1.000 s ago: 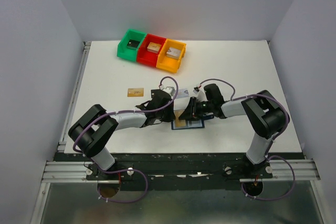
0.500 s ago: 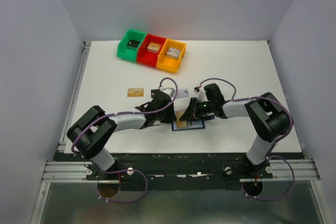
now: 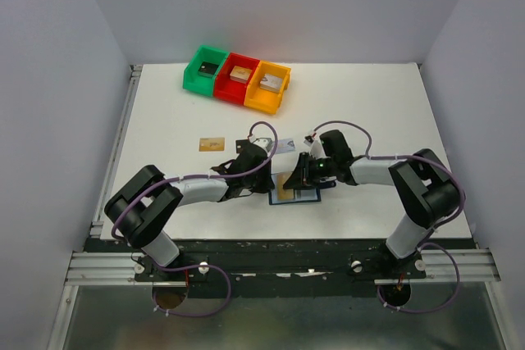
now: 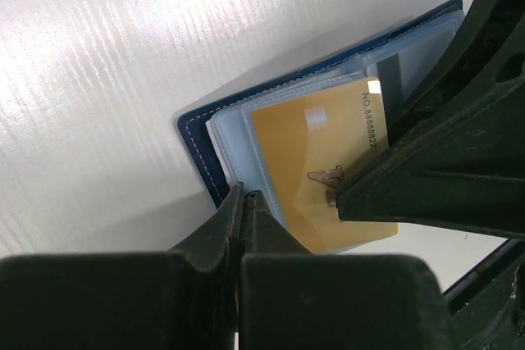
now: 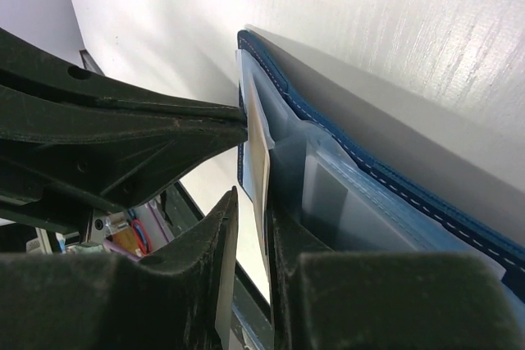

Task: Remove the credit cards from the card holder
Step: Remove the credit card from the card holder.

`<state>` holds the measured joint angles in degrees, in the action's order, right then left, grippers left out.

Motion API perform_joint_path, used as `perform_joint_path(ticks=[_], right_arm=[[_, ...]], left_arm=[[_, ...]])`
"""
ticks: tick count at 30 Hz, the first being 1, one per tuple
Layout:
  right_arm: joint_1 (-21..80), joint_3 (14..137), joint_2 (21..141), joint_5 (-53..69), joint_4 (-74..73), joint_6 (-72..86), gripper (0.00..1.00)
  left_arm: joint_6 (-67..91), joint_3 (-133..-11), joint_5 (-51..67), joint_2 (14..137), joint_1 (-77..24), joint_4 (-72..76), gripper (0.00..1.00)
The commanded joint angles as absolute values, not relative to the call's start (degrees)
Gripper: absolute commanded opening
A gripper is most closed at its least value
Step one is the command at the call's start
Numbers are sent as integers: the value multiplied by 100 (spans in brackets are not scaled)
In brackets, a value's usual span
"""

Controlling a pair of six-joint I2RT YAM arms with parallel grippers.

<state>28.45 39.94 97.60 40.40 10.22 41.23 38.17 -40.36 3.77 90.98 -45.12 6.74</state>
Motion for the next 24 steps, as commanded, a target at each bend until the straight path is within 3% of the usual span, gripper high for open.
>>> perform_joint_path(ticks=[1, 24], right_arm=[[2839, 4008, 9519, 3929, 870, 3981, 27], [2602, 3797, 9088, 3771, 536, 3797, 24]], left_arm=[[3832, -3938, 273, 9105, -4544, 527, 0], [3858, -4034, 193, 9246, -4544, 351, 0]])
